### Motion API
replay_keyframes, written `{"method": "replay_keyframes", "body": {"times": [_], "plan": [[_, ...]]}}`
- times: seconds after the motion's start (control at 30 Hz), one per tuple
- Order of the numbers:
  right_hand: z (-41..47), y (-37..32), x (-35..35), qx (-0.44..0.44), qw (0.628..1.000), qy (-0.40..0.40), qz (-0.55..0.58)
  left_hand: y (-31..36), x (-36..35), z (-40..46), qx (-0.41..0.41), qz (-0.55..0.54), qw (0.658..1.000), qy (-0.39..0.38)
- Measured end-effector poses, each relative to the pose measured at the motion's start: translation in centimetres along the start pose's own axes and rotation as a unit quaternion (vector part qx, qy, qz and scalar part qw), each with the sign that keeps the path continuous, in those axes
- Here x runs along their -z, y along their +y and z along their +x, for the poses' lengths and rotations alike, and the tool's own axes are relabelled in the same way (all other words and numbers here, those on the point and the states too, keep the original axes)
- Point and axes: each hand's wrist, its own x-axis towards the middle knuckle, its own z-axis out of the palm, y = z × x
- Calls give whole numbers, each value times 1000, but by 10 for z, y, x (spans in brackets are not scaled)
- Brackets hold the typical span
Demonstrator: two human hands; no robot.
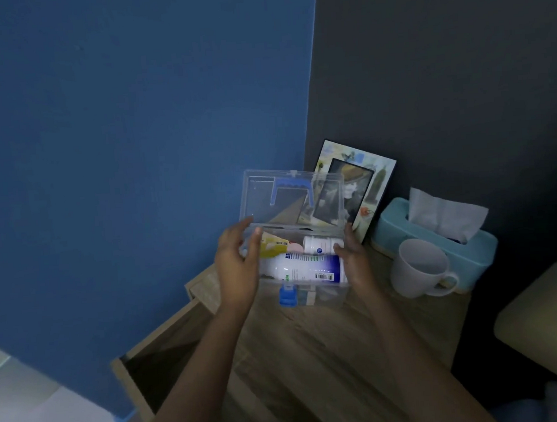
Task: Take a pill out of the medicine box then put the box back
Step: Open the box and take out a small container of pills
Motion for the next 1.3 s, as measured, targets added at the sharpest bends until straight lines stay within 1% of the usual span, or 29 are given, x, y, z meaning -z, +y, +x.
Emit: {"method": "replay_keyframes", "body": {"times": [0.07,0.13,0.17,0.2,0.27,0.37,0.43,0.5,0.6,0.67,0.8,0.97,1.03,1.1,1.17,1.23,1.3], "plan": [[1,1,0,4,1000,-2,8,5,-14,13,4,18,996,-91],[2,2,1,1,1000,-5,10,5,-26,21,3,61,979,-194],[2,3,2,0,1000,-7,5,3,-30,22,-13,101,967,-234],[2,3,2,2,1000,-10,2,1,-32,23,-32,148,953,-263],[2,3,2,4,1000,-12,-4,-3,-34,23,-70,243,921,-296],[3,4,3,5,1000,-8,-9,-5,-33,23,-107,326,882,-323],[2,4,3,10,1000,-9,-17,-4,-32,24,-116,356,870,-319],[2,4,3,10,1000,-7,-22,-5,-30,25,-109,366,877,-292],[2,4,3,2,1000,-4,-20,-7,-28,28,-63,366,894,-252],[2,4,4,-3,1000,-4,-16,-6,-29,31,-14,349,905,-245],[1,2,3,-4,1000,-5,-24,-4,-33,36,63,276,932,-227],[-1,0,3,-6,1000,-13,-16,-12,-33,34,96,200,959,-179],[-1,-1,4,-5,1000,-12,-19,-13,-31,34,101,158,970,-156],[-2,-1,3,-5,1000,-13,-24,-10,-27,34,111,95,980,-133],[-3,-1,3,-10,999,-7,-33,-2,-23,33,105,33,988,-108],[-6,-4,2,-8,999,3,-41,9,-20,29,86,-4,992,-96],[-11,-8,1,16,998,18,-59,24,-18,22,86,-51,991,-89]]}}
